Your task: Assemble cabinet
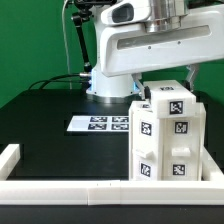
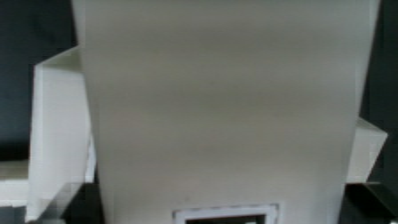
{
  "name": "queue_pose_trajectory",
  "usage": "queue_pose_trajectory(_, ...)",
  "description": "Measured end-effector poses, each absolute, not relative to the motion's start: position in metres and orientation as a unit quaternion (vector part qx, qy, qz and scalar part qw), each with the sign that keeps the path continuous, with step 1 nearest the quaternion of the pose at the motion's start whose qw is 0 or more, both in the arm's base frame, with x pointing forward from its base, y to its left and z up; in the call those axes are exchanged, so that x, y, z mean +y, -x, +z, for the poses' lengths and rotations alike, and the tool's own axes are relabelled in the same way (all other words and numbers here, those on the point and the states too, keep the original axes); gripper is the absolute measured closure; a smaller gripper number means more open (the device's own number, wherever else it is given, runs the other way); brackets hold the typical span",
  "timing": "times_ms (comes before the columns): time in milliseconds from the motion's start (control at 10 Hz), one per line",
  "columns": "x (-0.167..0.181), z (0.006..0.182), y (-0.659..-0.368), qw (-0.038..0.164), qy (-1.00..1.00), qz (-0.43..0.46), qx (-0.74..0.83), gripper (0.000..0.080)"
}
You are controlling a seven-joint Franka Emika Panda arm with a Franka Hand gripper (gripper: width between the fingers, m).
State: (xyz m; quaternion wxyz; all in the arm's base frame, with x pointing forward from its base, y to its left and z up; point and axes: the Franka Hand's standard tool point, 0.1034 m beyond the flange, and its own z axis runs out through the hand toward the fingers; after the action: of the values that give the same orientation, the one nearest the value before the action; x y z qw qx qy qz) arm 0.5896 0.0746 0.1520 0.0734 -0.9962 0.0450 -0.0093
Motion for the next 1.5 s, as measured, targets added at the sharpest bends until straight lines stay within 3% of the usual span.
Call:
queue_pose_trajectory(1000, 0.0818, 0.1513, -0.5914, 0.071, 0.924, 0.004, 0.376, 0.0243)
queue_pose_trajectory(1500, 0.0827, 0.1498, -0.5906, 0.096, 0.759, 0.018, 0.644, 0.0243)
